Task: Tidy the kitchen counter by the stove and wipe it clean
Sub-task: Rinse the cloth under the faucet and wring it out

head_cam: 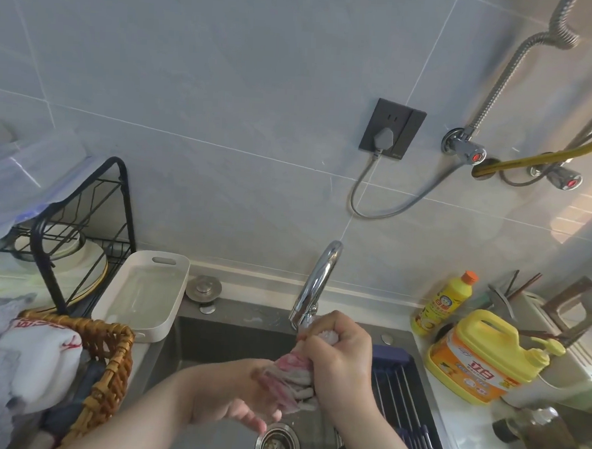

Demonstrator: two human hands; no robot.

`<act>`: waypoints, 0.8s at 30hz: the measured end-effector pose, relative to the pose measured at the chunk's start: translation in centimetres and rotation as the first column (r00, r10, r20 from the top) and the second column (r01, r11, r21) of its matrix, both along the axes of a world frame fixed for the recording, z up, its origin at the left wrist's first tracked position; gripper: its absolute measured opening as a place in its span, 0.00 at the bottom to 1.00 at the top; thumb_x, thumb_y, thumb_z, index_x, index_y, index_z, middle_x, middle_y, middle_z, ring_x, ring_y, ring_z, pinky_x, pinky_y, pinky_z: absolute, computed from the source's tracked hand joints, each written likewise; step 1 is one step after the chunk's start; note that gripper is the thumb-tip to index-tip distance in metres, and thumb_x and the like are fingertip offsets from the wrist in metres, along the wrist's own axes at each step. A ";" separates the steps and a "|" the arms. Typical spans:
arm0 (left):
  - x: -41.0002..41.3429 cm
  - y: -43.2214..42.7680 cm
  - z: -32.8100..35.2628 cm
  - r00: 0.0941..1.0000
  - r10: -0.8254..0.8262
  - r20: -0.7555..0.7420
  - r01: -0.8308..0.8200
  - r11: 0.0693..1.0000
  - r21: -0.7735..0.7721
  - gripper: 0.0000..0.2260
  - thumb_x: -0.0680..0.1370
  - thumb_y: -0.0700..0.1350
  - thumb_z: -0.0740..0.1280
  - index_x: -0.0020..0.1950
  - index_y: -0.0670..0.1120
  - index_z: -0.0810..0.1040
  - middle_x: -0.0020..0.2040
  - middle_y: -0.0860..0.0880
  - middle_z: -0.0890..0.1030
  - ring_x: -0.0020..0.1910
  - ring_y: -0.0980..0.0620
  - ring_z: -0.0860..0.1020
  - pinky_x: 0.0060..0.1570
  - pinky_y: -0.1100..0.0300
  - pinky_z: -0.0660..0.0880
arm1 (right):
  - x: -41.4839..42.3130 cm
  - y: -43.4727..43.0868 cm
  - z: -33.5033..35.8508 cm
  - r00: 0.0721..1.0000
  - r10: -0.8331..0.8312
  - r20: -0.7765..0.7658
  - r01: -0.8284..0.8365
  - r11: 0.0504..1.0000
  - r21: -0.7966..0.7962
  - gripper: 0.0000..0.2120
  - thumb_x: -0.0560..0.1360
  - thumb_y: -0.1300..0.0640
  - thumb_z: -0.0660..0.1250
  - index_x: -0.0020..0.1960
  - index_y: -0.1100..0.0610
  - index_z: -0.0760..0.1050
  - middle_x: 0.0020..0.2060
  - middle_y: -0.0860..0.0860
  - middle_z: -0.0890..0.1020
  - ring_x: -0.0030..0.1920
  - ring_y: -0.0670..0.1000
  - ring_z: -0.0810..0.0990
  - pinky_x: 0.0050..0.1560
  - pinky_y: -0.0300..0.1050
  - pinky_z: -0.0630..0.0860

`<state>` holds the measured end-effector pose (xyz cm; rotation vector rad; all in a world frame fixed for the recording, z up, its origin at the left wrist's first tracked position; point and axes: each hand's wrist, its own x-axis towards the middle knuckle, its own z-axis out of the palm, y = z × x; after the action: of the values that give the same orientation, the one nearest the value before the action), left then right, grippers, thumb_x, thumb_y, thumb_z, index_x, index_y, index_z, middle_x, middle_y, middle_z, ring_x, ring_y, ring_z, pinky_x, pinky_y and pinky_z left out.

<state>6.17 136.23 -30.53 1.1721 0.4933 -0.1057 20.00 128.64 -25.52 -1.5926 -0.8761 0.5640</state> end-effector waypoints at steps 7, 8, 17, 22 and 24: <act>0.2 -3.9 0.1 0.919 0.386 0.081 -0.359 0.904 -0.235 0.24 0.74 0.54 0.70 0.62 0.38 0.76 0.48 0.37 0.80 0.40 0.44 0.81 0.39 0.52 0.79 | 0.5 -3.3 0.2 0.997 -0.074 -0.022 0.074 0.997 0.002 0.07 0.70 0.66 0.70 0.39 0.54 0.77 0.35 0.51 0.81 0.34 0.44 0.79 0.37 0.48 0.79; 0.4 -4.7 0.3 0.888 0.451 0.088 -0.428 0.882 -0.197 0.24 0.73 0.51 0.72 0.64 0.38 0.75 0.49 0.37 0.81 0.40 0.43 0.80 0.40 0.52 0.80 | 0.7 -4.1 0.2 0.998 -0.038 -0.040 0.038 0.999 0.002 0.05 0.71 0.62 0.70 0.42 0.53 0.77 0.37 0.50 0.82 0.36 0.45 0.81 0.39 0.48 0.80; 2.4 -9.7 2.6 0.678 0.713 0.177 -0.707 0.699 -0.109 0.16 0.71 0.45 0.69 0.56 0.39 0.80 0.51 0.34 0.83 0.47 0.39 0.82 0.45 0.50 0.77 | 3.0 -10.6 -0.6 0.970 0.240 -0.036 -0.243 0.964 -0.107 0.23 0.71 0.66 0.73 0.61 0.48 0.73 0.53 0.51 0.81 0.49 0.49 0.84 0.45 0.46 0.83; 3.4 -11.7 3.9 0.575 0.796 0.186 -0.812 0.584 0.013 0.12 0.74 0.35 0.68 0.56 0.44 0.79 0.49 0.37 0.84 0.48 0.36 0.82 0.42 0.46 0.77 | 4.2 -12.2 0.0 0.991 0.129 -0.033 -0.131 0.990 -0.058 0.15 0.71 0.57 0.75 0.56 0.50 0.78 0.48 0.48 0.85 0.49 0.45 0.84 0.50 0.44 0.81; 3.7 -12.3 4.7 0.545 0.814 0.203 -0.837 0.542 0.072 0.11 0.72 0.37 0.70 0.53 0.46 0.80 0.48 0.40 0.84 0.48 0.38 0.83 0.44 0.47 0.76 | 4.5 -13.0 0.7 0.996 0.062 -0.071 -0.067 0.996 -0.061 0.17 0.68 0.45 0.73 0.55 0.47 0.78 0.47 0.46 0.85 0.48 0.45 0.84 0.51 0.53 0.82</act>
<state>9.91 123.93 -25.87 0.9767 0.9022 0.8781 24.50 115.60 -24.85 -1.5971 -0.8677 0.6950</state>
